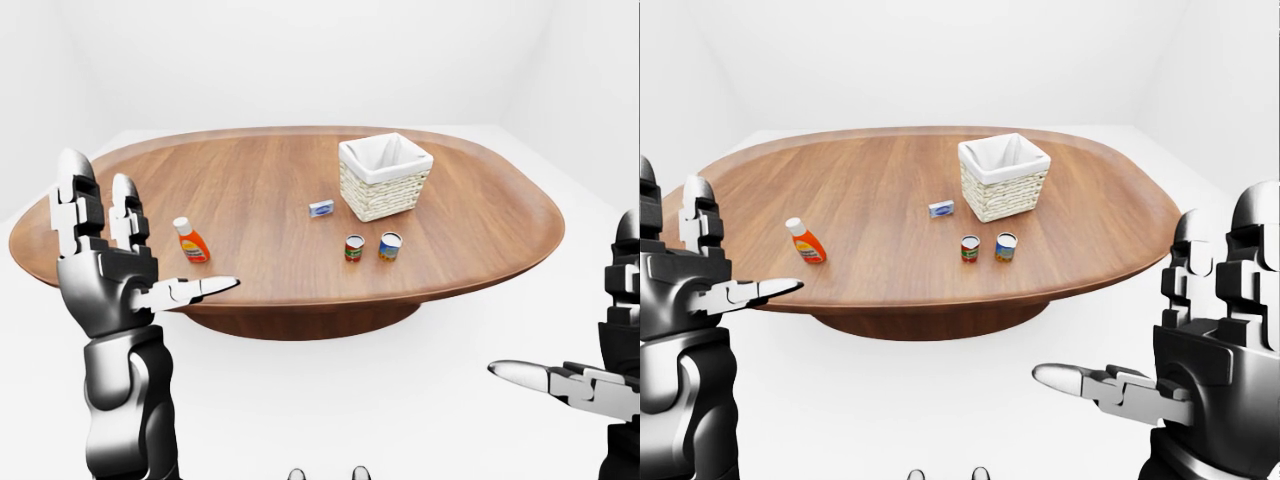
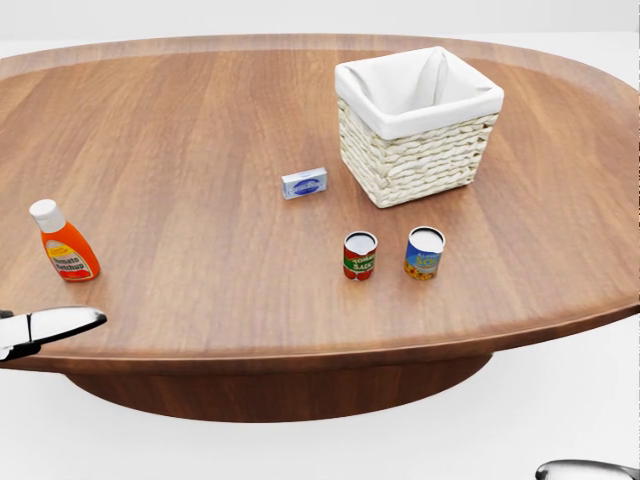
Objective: Pick up the tomato sauce, and put it in the basket.
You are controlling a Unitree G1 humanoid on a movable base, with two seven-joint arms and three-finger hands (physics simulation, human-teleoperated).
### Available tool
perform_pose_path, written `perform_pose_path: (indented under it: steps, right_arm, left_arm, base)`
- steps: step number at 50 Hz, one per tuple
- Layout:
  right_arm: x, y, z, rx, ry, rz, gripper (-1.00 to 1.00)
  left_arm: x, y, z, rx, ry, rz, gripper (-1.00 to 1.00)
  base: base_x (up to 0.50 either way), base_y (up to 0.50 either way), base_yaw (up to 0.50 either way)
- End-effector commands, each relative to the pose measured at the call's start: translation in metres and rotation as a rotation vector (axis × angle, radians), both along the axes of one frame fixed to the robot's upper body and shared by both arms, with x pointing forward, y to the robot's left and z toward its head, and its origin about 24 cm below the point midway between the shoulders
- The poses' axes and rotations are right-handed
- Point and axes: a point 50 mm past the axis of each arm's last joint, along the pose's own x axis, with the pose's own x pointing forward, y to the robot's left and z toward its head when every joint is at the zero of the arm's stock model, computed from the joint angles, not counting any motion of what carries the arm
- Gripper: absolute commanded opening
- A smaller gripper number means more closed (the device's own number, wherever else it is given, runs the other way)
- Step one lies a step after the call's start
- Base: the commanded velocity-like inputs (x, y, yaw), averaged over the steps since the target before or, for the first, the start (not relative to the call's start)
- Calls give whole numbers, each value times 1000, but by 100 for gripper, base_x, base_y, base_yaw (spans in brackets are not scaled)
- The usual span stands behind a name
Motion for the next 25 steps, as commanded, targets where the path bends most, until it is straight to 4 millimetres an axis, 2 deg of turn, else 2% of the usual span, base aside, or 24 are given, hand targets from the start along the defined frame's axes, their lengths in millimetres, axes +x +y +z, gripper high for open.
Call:
perform_pose_path:
  steps: [1,25]
  right_arm:
    - [-1,1,0,3,10,3,100]
    - [-1,-1,0,-4,14,-2,100]
  left_arm:
    - [-1,-2,0,6,0,-6,100]
    - [-2,-3,0,16,-2,-5,100]
  base:
    - [0,-25,0]
    - [0,-25,0]
